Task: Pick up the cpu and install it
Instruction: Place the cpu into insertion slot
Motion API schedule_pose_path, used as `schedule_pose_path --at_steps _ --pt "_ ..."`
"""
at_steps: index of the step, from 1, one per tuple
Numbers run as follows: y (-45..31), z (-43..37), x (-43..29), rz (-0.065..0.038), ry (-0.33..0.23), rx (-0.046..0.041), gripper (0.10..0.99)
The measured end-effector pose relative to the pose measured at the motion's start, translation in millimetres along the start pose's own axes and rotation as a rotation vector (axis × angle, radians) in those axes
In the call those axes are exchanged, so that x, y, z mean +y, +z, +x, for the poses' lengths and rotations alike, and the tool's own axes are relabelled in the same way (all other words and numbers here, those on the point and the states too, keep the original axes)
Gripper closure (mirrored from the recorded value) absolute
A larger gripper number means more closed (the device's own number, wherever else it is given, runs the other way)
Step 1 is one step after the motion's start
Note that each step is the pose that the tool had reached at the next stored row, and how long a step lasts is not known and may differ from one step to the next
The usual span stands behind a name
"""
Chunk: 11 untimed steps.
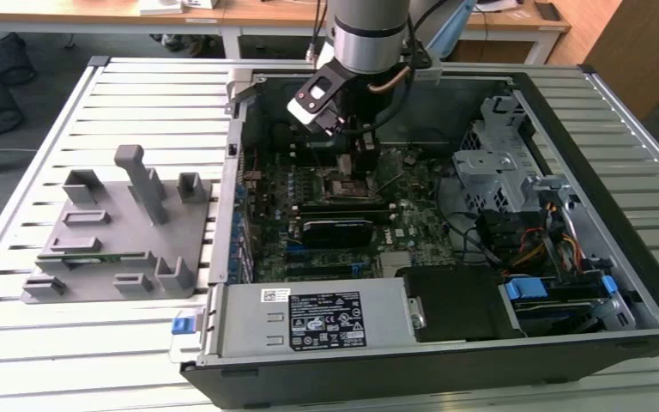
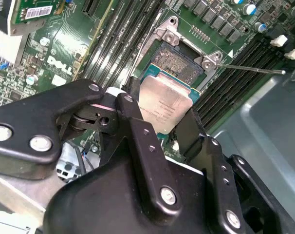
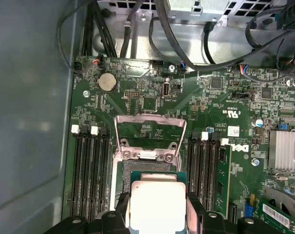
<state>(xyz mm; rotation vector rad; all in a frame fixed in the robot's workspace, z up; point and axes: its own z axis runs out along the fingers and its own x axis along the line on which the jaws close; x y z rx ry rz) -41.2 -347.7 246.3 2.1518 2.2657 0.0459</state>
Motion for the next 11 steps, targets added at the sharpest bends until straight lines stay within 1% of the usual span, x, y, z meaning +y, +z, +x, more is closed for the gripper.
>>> schedule_pose_path --at_steps 4,11 --pt "5.5 0.1 -2.8 0.000 0.014 -0.0006 0.545" --pt "17.3 2.1 -3.3 0.000 0.020 -0.0007 0.545"
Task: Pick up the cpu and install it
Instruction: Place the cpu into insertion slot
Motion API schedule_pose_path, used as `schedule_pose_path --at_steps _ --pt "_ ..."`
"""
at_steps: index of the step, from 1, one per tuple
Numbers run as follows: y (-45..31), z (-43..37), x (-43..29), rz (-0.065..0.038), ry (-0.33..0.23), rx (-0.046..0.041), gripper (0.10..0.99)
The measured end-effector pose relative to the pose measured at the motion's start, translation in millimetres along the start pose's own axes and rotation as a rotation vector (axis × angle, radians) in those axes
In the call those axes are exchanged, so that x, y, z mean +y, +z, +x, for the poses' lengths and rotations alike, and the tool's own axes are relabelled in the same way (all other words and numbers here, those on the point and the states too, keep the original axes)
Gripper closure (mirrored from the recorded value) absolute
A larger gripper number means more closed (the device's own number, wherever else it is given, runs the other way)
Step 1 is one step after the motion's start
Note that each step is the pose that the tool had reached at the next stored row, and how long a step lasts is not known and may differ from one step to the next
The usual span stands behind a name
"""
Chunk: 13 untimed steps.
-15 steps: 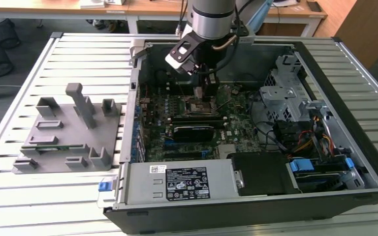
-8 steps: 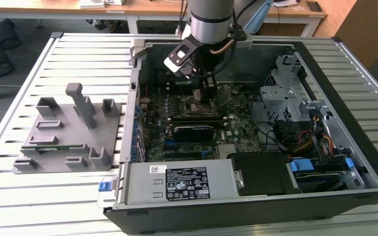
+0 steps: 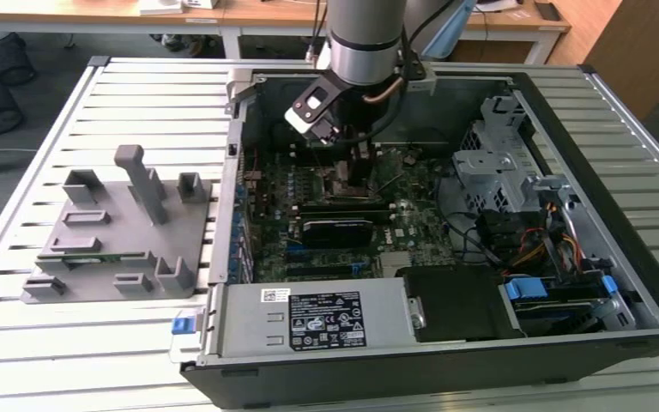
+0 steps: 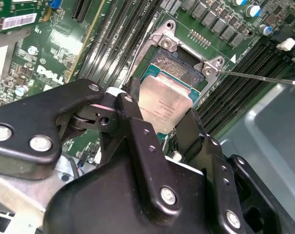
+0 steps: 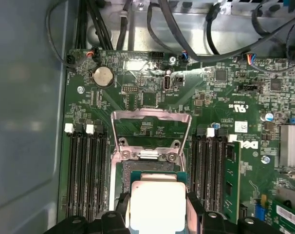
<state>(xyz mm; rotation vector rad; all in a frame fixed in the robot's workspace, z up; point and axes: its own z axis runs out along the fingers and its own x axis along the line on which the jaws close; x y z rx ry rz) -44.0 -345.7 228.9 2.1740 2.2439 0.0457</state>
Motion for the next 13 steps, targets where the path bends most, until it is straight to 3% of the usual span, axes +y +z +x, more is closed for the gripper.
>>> schedule_pose_path --at_steps 6,13 --pt "10.2 2.6 -0.3 0.000 0.000 -0.0001 0.545" --pt "16.9 4.9 -1.7 0.000 0.000 0.0000 0.545"
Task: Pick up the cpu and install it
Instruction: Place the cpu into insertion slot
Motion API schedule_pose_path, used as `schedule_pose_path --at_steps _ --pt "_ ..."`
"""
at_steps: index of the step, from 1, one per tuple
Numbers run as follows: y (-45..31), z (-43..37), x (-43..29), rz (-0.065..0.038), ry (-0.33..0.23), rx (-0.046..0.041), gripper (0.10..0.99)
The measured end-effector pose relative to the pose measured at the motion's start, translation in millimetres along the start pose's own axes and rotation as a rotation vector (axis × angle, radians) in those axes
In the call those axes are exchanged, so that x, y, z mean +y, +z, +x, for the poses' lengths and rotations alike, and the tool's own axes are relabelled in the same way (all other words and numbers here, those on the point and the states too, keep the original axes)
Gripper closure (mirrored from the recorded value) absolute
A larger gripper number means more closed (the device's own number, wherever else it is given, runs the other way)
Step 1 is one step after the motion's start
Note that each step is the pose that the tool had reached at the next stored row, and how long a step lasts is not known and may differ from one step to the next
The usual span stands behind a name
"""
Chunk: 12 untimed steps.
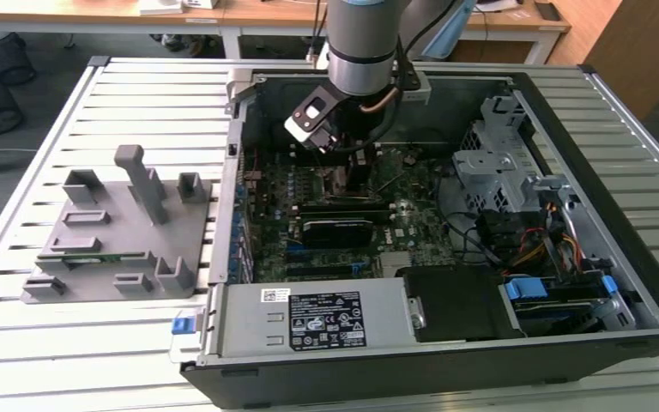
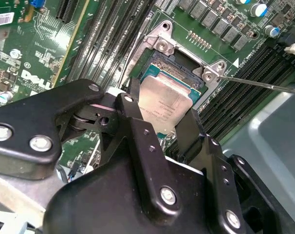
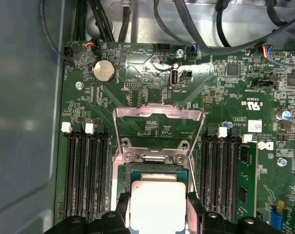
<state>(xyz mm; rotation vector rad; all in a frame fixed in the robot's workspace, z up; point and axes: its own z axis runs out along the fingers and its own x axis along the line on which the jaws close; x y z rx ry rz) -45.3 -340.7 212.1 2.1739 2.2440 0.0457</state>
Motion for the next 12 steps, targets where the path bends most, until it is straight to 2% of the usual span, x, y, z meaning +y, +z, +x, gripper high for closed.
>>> schedule_pose_path --at_steps 12 --pt "9.3 3.3 -4.1 0.000 0.006 -0.0003 0.545"
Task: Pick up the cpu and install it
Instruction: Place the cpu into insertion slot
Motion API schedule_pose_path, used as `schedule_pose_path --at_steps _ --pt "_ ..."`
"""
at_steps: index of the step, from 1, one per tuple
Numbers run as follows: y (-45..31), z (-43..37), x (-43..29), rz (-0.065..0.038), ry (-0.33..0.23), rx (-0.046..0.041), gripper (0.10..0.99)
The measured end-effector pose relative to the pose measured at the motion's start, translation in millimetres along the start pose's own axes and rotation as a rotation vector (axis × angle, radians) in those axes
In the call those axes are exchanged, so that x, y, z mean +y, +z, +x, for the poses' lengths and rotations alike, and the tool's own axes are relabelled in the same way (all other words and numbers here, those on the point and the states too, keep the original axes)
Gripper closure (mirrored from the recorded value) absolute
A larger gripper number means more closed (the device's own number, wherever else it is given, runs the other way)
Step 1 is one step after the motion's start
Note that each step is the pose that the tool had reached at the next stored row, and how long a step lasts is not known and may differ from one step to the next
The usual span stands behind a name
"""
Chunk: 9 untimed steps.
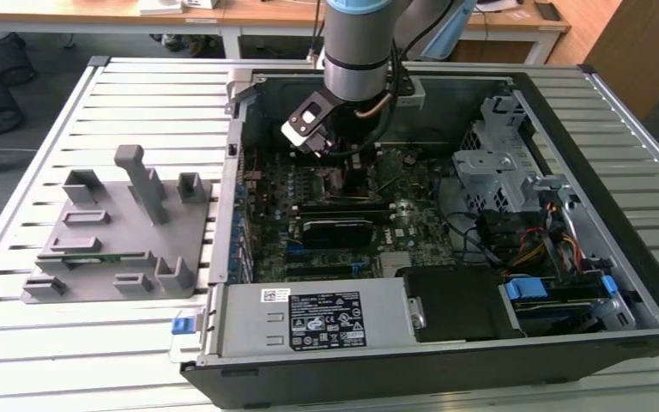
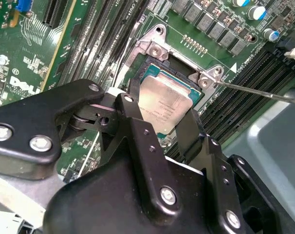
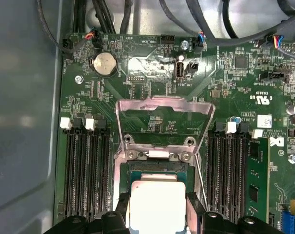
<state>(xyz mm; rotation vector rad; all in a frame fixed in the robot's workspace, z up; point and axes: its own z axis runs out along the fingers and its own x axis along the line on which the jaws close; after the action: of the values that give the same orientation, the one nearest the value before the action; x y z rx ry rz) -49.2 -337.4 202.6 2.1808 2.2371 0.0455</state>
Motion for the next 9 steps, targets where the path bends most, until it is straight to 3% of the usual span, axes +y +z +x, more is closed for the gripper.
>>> schedule_pose_path --at_steps 9 --pt "5.2 0.0 1.0 0.000 0.005 0.0011 0.545"
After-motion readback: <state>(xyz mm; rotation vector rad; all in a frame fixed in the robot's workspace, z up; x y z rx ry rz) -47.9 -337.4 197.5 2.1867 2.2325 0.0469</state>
